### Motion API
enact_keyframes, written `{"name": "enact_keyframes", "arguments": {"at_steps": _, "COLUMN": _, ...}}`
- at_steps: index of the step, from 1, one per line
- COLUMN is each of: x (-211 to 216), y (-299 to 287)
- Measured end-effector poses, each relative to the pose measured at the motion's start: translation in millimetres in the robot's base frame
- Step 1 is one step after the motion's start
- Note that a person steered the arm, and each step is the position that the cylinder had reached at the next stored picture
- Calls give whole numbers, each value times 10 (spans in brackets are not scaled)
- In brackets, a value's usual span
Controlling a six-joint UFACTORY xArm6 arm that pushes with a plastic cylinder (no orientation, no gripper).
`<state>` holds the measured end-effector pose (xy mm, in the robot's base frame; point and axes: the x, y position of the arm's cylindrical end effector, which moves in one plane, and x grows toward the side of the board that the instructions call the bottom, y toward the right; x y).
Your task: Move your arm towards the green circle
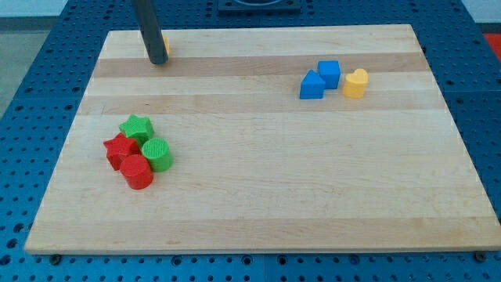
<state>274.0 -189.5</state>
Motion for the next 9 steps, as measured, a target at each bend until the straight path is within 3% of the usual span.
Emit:
{"name": "enact_keyframes", "arguments": {"at_steps": 5, "x": -248, "y": 388}}
{"name": "enact_keyframes", "arguments": {"at_steps": 9, "x": -215, "y": -175}}
